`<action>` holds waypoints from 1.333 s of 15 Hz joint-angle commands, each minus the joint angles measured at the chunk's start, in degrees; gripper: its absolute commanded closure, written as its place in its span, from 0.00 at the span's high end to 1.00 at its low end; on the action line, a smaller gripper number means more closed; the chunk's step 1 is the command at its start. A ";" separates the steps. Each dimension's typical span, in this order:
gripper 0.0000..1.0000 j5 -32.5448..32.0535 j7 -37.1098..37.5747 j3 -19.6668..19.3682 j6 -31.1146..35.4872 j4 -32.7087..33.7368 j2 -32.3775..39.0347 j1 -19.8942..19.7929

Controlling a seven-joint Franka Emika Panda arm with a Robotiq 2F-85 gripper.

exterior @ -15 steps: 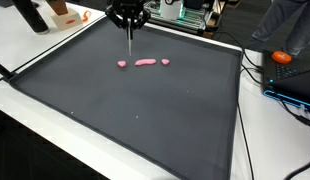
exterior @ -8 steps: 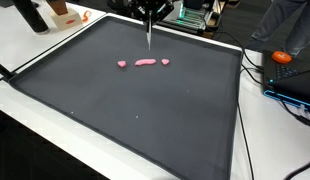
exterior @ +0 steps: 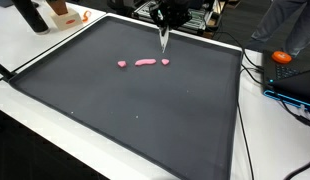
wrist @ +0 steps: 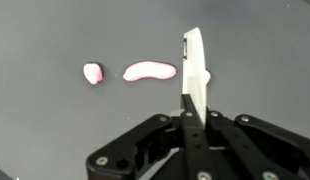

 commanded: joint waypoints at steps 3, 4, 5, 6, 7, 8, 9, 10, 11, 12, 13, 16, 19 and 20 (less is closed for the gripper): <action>0.01 -4.71 5.18 0.06 -4.70 4.68 6.71 3.04; 0.01 -5.10 5.81 -0.02 -5.03 5.26 7.68 3.47; 0.01 -5.42 6.36 -0.07 -5.38 5.82 8.50 3.87; 0.01 -5.50 6.90 -0.10 -5.84 6.44 9.36 4.22; 0.01 -5.82 7.20 -0.16 -6.07 6.86 10.08 4.58; 0.01 -5.87 7.37 -0.15 -6.37 7.36 10.79 4.87; 0.01 -5.95 7.49 -0.18 -6.61 7.75 11.41 5.13; 0.01 -5.87 7.51 -0.18 -6.90 8.13 11.99 5.36; 0.01 -5.96 7.72 -0.26 -7.31 8.54 12.54 5.63; 0.01 -5.92 7.92 -0.30 -7.64 8.87 13.02 5.82; 0.01 -5.88 8.05 -0.33 -7.95 9.16 13.47 5.99; 0.01 -5.57 8.10 -0.39 -8.54 9.93 14.64 6.24; 0.01 -5.32 7.99 -0.43 -8.97 10.30 15.45 6.24; 0.01 -5.30 7.97 -0.46 -9.27 10.53 15.73 6.25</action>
